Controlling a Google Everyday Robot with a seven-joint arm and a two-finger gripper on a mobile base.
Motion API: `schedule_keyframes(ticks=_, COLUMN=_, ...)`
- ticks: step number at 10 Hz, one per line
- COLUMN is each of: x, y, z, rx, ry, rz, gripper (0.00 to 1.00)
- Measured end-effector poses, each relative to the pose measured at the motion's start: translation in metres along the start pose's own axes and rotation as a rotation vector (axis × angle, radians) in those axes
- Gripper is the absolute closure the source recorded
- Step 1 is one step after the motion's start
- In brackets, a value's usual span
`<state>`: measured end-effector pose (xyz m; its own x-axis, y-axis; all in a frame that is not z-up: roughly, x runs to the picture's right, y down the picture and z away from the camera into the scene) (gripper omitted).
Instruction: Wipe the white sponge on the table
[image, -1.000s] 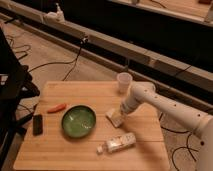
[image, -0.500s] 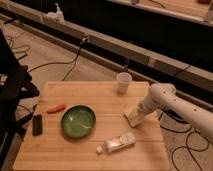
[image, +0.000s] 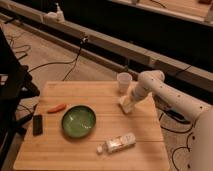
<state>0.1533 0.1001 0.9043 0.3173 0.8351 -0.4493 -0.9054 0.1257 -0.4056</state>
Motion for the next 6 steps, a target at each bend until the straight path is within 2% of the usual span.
schedule_keyframes(ticks=2, x=0.0, y=0.035, z=0.011, rx=-0.062, ry=0.012, rz=-0.044, gripper=1.0)
schedule_keyframes(ticks=3, x=0.009, y=0.05, z=0.013, rx=-0.104, ry=0.018, rz=-0.057, gripper=1.0)
schedule_keyframes(ticks=4, x=0.027, y=0.061, z=0.015, rx=-0.141, ry=0.04, rz=-0.067, gripper=1.0)
schedule_keyframes(ticks=6, x=0.065, y=0.055, z=0.013, rx=-0.149, ry=0.081, rz=-0.061, gripper=1.0)
